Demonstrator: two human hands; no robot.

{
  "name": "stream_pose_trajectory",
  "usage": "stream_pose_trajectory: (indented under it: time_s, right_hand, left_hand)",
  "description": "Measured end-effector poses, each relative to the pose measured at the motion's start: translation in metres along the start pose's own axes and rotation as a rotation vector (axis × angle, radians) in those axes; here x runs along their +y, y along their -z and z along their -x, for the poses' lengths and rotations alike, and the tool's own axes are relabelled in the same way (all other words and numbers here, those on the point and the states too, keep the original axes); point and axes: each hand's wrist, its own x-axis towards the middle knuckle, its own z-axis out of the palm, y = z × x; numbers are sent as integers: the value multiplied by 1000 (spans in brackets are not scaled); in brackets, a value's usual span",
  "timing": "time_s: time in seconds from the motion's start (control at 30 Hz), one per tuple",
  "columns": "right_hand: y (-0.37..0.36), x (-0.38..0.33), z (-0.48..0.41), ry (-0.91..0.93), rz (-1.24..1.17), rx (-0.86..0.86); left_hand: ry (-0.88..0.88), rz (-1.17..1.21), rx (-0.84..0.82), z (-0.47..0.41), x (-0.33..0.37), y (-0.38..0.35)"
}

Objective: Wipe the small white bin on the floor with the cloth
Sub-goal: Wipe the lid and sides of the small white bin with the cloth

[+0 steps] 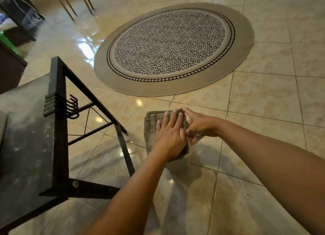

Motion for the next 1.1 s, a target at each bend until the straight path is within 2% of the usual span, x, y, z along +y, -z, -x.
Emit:
stream_pose_trajectory:
  time_s: [0.07,0.17,0.2,0.3,0.37,0.5,0.67,0.77,0.87,0.93,1.03,1.1]
  right_hand:
    - [1,2,1,-11,-17,-5]
    - [-1,0,-3,6,0,-17]
    - [-1,-2,-4,6,10,-13]
    - [-1,-3,-2,-7,22,-22]
    - [-3,-3,-3,-7,29,-28]
    - [-5,-2,-4,-10,50,9]
    - [-4,-6,-3,-25,76,-22]
    - [-6,-6,-3,-16,68,-10]
    - [-5,-5,-2,-26,57,10]
    - [-5,-4,-3,-25,63,-1]
    - [-6,-4,-6,-4,66,-20]
    - [-6,-3,-4,7,49,-15]
  left_hand:
    - [-34,37,-8,-4,-18,9]
    - [106,18,30,1,-48,9]
    - [132,22,50,10,-45,3]
    - [67,-18,103,38,-10,-17]
    - [61,-27,145,28,-8,-19]
    - [306,88,121,23,-22,-11]
    - [231,14,110,50,19,-30]
    - [268,43,102,31,10,-22]
    - [326,74,123,55,2,-23]
    - [264,43,103,70,8,-25]
    - [134,-18,111,40,-1,-23]
    - [201,22,119,14,-18,-10]
